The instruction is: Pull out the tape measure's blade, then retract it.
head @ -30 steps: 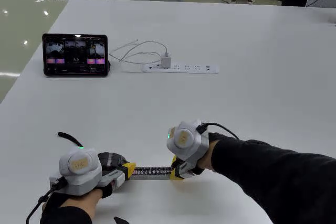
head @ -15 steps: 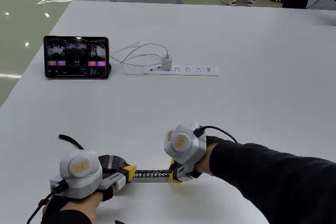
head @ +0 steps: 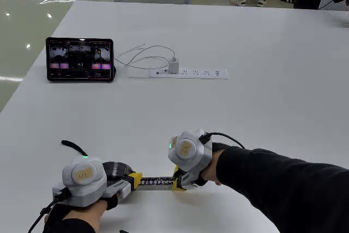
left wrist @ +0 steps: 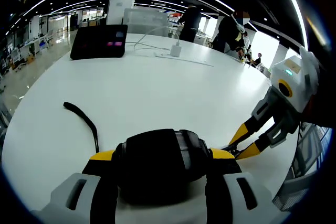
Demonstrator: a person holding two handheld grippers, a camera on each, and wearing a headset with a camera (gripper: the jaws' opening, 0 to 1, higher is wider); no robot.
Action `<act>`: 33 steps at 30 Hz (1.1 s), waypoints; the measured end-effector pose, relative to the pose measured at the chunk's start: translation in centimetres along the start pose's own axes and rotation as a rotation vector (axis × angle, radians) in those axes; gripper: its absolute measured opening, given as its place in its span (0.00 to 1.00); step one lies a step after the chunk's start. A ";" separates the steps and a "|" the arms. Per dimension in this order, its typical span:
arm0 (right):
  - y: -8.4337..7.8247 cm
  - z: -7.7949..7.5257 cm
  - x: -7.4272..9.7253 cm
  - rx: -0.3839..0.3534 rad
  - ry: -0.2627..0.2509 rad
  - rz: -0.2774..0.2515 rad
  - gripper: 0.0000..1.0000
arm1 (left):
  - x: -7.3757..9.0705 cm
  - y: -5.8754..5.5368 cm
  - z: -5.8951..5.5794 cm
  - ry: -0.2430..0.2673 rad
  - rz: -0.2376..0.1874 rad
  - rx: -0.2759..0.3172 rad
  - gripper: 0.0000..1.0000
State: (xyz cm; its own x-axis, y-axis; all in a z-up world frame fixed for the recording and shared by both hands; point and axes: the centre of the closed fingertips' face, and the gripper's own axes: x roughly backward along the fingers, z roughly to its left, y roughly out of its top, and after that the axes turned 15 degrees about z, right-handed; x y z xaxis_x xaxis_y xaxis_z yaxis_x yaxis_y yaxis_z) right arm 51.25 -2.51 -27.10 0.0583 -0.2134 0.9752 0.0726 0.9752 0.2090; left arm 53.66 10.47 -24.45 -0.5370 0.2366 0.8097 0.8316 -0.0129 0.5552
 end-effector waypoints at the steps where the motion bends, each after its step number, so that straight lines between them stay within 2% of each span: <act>1: 0.1 0.0 0.0 -0.004 0.001 -0.001 0.10 | 0.0 0.0 0.0 0.000 0.000 0.000 0.63; 33: 1.4 0.2 -0.3 0.003 0.007 -0.018 0.10 | 0.0 0.0 0.0 -0.004 0.000 0.002 0.63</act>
State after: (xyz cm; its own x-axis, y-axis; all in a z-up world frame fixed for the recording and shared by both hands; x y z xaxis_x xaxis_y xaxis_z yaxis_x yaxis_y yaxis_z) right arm 51.13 -1.08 -27.04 0.0638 -0.2316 0.9707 0.0711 0.9713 0.2270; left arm 53.64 10.44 -24.43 -0.5360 0.2407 0.8092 0.8321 -0.0111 0.5545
